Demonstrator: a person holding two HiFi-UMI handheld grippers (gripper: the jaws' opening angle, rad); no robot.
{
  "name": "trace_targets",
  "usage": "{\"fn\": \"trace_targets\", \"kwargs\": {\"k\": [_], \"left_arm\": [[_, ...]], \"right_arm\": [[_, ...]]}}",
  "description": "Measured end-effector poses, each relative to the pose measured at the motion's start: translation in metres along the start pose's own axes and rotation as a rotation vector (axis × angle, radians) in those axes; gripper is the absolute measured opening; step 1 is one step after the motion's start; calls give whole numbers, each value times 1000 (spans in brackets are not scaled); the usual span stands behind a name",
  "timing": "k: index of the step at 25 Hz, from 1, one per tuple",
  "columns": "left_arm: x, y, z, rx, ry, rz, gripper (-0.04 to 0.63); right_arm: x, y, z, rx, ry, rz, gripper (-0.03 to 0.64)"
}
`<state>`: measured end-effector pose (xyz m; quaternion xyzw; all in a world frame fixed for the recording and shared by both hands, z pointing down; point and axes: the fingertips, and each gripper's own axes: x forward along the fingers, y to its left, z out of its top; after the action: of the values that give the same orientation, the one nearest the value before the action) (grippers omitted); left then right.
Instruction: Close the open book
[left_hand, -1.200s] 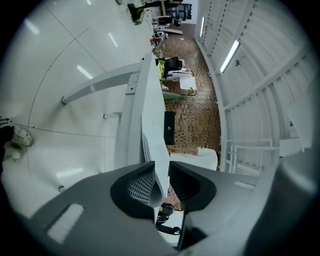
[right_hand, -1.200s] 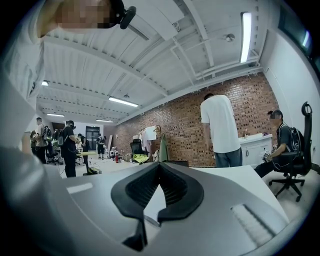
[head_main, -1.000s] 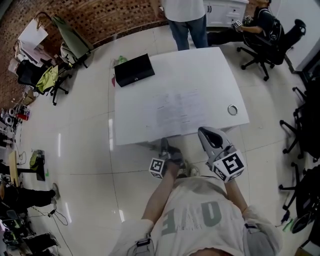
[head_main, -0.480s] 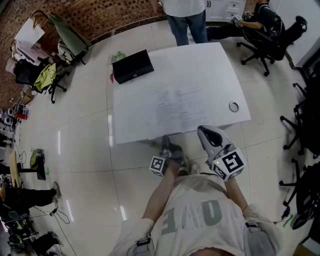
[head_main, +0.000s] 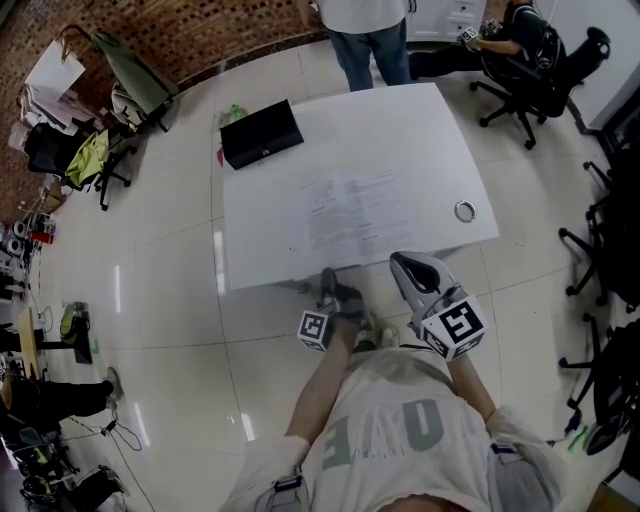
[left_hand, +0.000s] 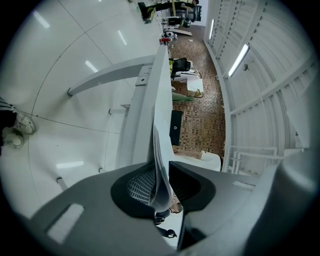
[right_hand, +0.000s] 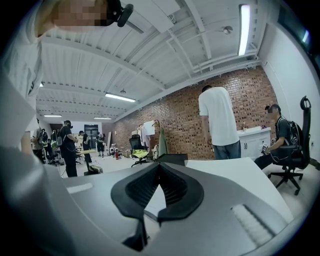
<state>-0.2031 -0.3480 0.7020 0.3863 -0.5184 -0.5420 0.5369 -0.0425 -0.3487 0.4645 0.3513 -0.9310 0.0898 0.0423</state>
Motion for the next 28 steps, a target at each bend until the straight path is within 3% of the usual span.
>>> {"fn": "trace_targets", "kwargs": {"k": [2, 18, 28], "left_arm": [[-1, -4, -1, -37, -6, -12, 100], [1, 17, 1, -3, 13, 41, 118], [4, 4, 4, 0, -2, -18, 129]], "right_arm": [[0, 1, 1, 2, -4, 6, 3], [1, -3, -7, 25, 17, -4, 3], [4, -1, -7, 30, 24, 8, 3]]}}
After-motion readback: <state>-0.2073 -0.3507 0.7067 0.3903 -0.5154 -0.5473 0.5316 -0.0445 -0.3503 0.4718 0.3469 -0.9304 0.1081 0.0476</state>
